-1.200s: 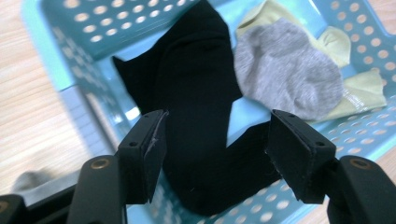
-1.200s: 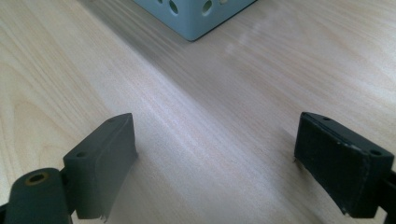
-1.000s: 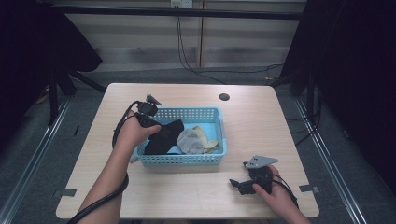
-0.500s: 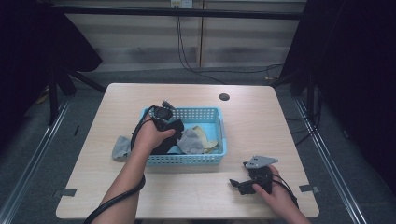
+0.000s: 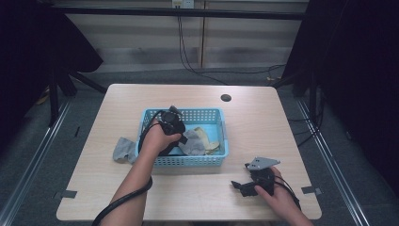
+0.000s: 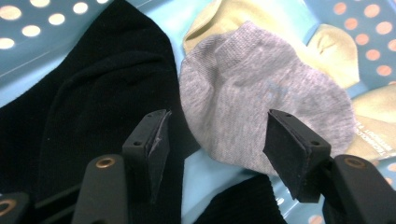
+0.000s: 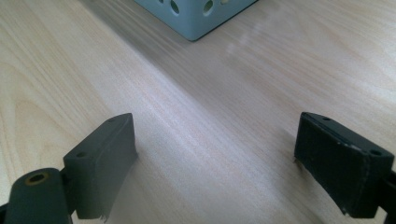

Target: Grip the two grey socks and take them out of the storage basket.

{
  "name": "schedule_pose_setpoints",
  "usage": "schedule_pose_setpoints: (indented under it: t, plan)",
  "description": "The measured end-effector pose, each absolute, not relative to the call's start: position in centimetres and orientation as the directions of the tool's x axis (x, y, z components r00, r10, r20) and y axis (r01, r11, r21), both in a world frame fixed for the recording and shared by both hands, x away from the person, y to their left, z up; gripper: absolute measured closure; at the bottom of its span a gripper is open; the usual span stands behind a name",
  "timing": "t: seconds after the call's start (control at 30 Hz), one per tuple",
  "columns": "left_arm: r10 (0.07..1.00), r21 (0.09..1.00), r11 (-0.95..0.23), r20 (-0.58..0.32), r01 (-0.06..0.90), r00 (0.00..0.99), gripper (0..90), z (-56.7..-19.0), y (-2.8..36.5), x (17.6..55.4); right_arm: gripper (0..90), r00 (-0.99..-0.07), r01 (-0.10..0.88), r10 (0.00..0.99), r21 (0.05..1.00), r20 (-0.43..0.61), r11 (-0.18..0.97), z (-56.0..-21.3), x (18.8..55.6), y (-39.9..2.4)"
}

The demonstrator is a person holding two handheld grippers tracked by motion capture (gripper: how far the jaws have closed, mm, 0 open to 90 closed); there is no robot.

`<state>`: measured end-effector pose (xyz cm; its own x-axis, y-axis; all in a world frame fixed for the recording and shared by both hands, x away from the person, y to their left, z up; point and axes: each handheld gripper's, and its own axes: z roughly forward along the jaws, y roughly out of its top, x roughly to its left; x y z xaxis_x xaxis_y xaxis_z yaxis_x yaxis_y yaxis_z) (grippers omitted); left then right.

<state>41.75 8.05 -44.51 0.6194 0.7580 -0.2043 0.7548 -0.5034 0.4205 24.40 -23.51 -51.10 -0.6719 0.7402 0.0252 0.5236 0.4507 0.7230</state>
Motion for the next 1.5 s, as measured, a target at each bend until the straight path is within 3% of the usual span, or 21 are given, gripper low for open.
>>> schedule_pose_setpoints:
  t: [0.73,0.83,0.87,0.9,1.0,1.5]
  plan:
    - [0.747,0.355,-0.538,-0.218,0.764,0.628,53.3,-45.5,6.7,42.8,12.0,-0.673,0.524,0.740,0.723,0.027,0.451,-51.1,24.4,-23.5]
    - [0.741,0.342,-0.551,-0.221,0.762,0.635,66.2,-45.7,6.5,42.9,12.0,-0.673,0.524,0.739,0.723,0.027,0.451,-51.1,24.4,-23.5]
    - [0.737,0.335,-0.554,-0.227,0.762,0.636,66.2,-45.8,6.5,43.0,12.0,-0.673,0.524,0.739,0.723,0.027,0.451,-51.1,24.4,-23.5]
    - [0.731,0.326,-0.561,-0.236,0.761,0.640,75.8,-45.8,6.4,43.0,12.0,-0.674,0.523,0.739,0.723,0.027,0.452,-51.1,24.4,-23.5]
    - [0.721,0.323,-0.569,-0.247,0.756,0.648,85.3,-45.8,6.4,43.0,12.0,-0.673,0.524,0.739,0.722,0.026,0.452,-51.1,24.4,-23.5]
    - [0.717,0.329,-0.572,-0.245,0.751,0.653,86.2,-41.4,8.2,42.4,12.0,-0.673,0.524,0.739,0.721,0.025,0.453,-51.1,24.3,-23.5]
